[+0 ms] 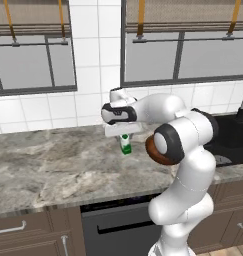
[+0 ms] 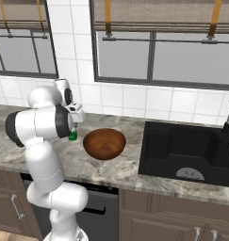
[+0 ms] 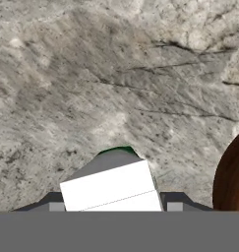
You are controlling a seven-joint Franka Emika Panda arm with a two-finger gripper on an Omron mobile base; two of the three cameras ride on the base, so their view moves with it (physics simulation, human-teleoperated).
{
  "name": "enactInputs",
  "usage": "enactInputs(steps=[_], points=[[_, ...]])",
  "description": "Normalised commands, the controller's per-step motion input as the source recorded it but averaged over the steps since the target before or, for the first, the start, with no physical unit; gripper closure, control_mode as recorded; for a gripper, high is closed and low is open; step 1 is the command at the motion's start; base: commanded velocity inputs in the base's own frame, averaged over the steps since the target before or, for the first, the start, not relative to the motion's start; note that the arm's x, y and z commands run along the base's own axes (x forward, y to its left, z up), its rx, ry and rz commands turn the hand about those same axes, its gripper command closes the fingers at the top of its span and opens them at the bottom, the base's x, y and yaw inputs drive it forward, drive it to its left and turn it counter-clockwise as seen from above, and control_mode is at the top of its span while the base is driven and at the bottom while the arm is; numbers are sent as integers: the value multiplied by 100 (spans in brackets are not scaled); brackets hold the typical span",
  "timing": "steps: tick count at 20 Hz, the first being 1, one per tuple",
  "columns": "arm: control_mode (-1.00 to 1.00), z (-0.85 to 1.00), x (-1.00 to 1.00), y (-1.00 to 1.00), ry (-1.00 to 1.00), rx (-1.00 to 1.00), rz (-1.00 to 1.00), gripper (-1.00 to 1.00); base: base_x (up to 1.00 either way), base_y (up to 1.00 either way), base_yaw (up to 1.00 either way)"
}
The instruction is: Gather the eggs and milk located in the vicinity of the sink area and place them right next to the bowl.
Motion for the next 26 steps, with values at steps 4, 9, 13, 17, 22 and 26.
enactInputs(steps=[4,9,13,17,22,26], points=[[-100,0,0,-10,0,0,-25,100,0,0,0],[-100,0,0,0,0,0,-31,100,0,0,0],[-100,0,0,0,0,0,-34,100,0,0,0],[-100,0,-11,0,-1,0,-33,100,0,0,0],[-100,0,-2,0,-9,-4,-26,100,0,0,0],[-100,-2,-5,0,-14,-8,-18,100,0,0,0]])
